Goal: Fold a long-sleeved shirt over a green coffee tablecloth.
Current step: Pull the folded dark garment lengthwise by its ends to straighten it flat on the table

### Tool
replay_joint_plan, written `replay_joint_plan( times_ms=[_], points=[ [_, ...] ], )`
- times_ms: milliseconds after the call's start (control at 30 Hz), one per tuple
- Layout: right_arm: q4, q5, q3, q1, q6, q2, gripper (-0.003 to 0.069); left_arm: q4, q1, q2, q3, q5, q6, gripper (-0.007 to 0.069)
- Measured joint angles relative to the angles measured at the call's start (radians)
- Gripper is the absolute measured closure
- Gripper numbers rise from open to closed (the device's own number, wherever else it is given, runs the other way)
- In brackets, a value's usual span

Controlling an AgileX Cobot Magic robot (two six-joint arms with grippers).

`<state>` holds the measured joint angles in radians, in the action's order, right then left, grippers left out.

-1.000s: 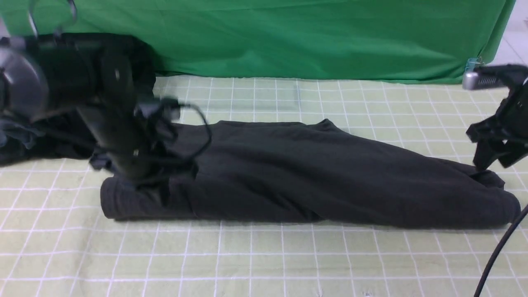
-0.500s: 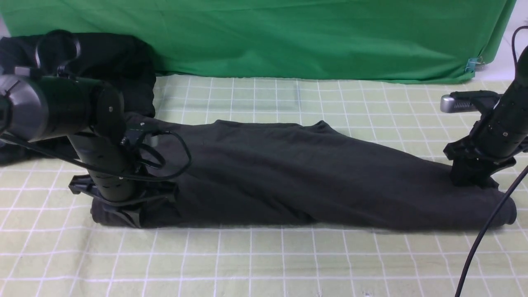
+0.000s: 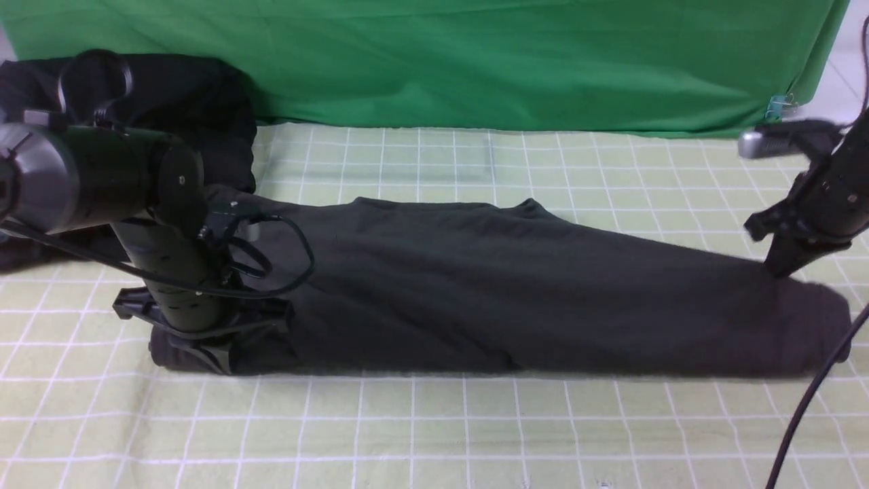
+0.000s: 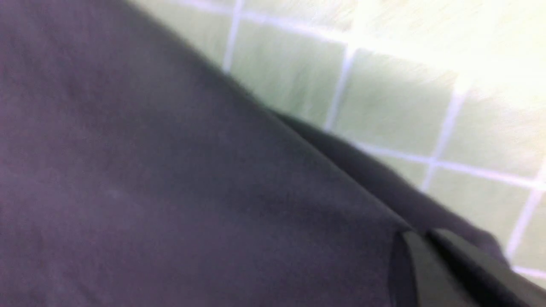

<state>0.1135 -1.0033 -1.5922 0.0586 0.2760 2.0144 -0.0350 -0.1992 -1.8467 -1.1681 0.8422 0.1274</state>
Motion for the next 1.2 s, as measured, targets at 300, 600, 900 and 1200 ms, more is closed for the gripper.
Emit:
replay_joint_plan(
  times_ms=[300,600,900,1200],
  points=[
    [-0.020,0.087,-0.001,0.007,-0.012,0.067,0.0607,0.000,0.000,0.000,0.000,0.000,0.000,0.0629],
    [-0.114,-0.090,-0.086,0.013,-0.167,-0.011,0.0161,0.035,0.002,0.036,0.002,0.038,0.003,0.0629],
    [-0.121,-0.196,0.030,0.032,-0.183,-0.099,0.0150,0.055,0.002,0.218,0.002,0.069,0.003,0.0629],
    [-0.080,-0.017,0.247,0.033,-0.205,-0.103,0.0162,0.090,0.010,0.063,0.002,-0.057,0.002,0.0629]
  ],
)
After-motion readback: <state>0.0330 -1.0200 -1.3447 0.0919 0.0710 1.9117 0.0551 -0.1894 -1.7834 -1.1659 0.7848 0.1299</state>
